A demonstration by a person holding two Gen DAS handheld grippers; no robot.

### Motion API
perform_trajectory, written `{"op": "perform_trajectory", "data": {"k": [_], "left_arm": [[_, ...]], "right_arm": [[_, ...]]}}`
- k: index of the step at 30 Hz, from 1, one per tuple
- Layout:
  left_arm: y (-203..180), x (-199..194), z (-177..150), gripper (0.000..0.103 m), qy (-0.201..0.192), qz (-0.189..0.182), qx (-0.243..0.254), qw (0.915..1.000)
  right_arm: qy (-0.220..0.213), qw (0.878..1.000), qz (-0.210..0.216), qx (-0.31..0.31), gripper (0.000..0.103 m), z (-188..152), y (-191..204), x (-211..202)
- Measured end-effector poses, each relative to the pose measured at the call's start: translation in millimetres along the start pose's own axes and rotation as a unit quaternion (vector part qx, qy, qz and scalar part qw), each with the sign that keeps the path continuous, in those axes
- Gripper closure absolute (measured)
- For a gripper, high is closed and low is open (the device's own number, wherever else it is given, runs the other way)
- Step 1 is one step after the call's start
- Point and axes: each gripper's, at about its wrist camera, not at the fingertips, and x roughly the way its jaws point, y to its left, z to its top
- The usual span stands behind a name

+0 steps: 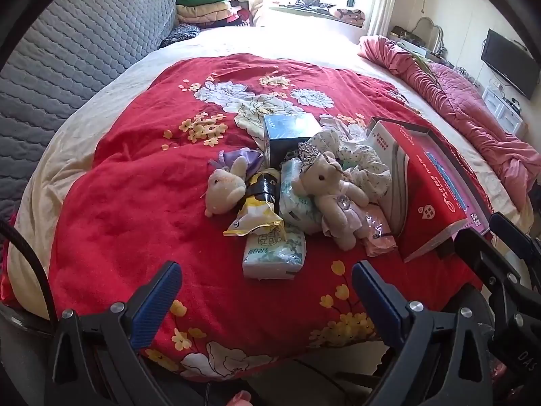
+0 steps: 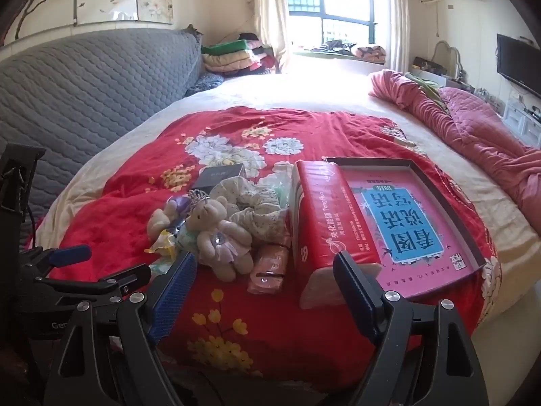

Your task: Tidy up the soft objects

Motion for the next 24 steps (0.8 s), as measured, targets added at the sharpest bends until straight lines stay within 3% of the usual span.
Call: {"op": "perform_trajectory", "data": {"k": [24], "left_arm": [[-1.7, 4.9, -3.0, 0.002, 0.003, 0.004, 0.003, 1.0]], "right_arm": [[-0.005, 1.0, -0.009, 0.002, 0.019, 0.1, -2.2, -1.8]]}}
